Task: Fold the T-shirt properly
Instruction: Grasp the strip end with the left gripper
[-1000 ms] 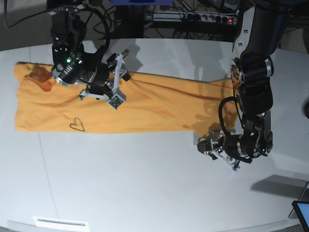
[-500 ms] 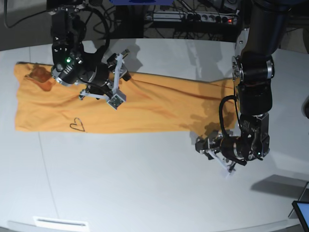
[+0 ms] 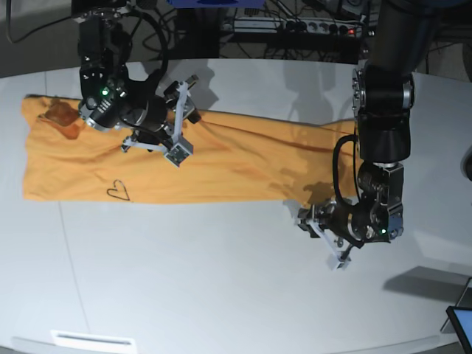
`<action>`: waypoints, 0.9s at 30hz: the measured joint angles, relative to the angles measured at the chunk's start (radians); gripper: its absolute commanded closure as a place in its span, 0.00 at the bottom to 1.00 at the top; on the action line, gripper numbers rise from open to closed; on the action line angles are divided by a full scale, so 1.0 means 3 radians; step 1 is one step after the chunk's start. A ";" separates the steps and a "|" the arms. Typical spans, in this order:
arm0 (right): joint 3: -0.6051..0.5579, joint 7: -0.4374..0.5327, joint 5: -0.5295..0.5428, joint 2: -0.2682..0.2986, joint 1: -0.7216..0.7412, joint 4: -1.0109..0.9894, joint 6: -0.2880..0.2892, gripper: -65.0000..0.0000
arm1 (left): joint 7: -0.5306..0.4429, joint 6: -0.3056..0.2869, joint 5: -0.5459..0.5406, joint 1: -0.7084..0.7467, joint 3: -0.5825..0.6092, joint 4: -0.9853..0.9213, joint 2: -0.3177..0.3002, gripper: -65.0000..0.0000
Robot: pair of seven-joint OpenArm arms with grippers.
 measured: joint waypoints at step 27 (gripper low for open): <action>0.0000 0.0000 0.0001 0.0000 0.0010 0.0000 0.0000 0.58 | 0.0477 -0.0177 0.0039 0.0337 -0.0219 0.0657 -0.0076 0.67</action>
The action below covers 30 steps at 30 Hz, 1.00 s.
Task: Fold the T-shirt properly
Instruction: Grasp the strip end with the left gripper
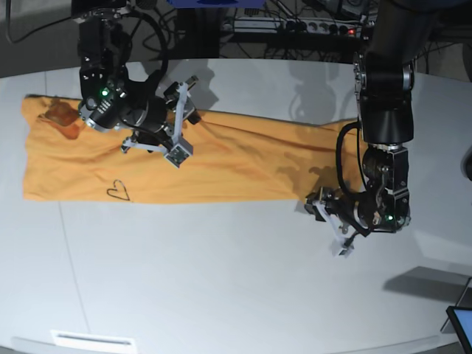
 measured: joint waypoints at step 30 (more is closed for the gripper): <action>0.0000 0.0000 0.0000 -0.0001 -0.0004 0.0000 0.0000 0.58 | 0.0340 0.0017 0.0235 0.0210 -0.0387 0.0586 -0.0018 1.00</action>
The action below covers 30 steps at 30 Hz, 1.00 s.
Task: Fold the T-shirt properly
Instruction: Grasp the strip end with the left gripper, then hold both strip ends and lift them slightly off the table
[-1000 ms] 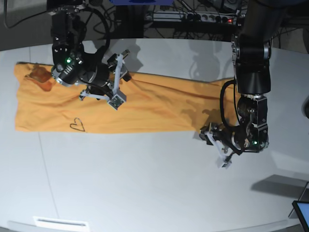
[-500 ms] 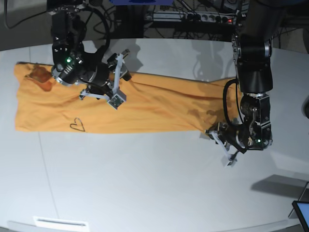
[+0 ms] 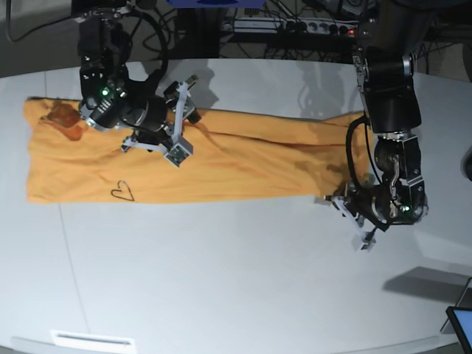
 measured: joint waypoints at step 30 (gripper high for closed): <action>-0.0003 0.0000 -0.0003 -0.0008 0.0001 -0.0010 -0.0001 0.58 | 0.0024 -0.0005 -0.0025 0.0824 0.0003 0.1465 -0.0025 1.00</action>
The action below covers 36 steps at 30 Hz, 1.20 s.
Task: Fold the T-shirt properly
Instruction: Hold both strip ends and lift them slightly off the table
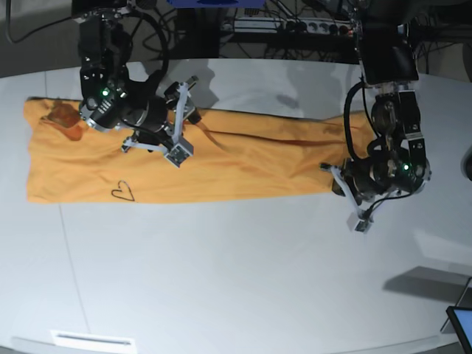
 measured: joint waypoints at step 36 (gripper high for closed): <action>0.0003 0.0000 -0.0024 0.0000 0.0010 -0.0008 0.0001 0.58 | 0.0011 0.0001 -0.0811 0.0740 -0.0329 0.0487 -0.0571 1.00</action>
